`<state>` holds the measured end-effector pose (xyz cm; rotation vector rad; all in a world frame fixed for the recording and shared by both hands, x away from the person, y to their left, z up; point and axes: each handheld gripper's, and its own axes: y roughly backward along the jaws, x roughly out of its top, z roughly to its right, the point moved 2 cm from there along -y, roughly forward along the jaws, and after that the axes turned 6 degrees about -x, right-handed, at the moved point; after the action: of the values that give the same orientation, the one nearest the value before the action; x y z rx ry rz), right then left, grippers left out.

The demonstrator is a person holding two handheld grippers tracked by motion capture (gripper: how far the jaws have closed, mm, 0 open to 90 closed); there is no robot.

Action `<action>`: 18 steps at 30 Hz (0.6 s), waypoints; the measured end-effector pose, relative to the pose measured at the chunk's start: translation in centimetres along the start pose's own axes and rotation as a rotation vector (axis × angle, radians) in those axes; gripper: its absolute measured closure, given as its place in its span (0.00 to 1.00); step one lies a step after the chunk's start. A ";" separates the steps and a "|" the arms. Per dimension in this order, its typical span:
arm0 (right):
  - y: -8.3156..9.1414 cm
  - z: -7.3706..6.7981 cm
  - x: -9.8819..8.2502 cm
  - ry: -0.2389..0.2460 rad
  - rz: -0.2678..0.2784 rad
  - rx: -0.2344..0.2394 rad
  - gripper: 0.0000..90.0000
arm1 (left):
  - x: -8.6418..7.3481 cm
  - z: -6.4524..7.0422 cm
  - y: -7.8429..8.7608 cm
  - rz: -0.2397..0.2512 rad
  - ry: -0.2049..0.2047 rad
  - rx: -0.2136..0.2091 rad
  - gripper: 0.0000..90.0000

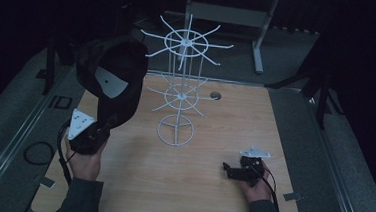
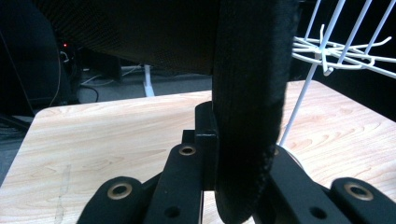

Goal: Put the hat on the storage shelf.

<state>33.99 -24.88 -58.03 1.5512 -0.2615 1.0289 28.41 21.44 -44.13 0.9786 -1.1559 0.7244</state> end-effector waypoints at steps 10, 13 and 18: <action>0.0 0.0 0.0 0.000 0.000 0.000 0.13 | 0.2 0.3 0.1 0.002 -0.018 0.003 0.96; 0.0 0.0 0.0 -0.001 0.000 0.000 0.13 | 0.4 0.3 0.0 0.003 -0.023 0.004 0.96; 0.0 0.0 0.0 -0.002 0.000 0.000 0.13 | 0.8 0.3 0.0 0.008 -0.018 0.006 0.96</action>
<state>33.99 -24.87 -58.02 1.5522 -0.2625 1.0276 28.48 21.14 -43.36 0.9875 -1.1750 0.7268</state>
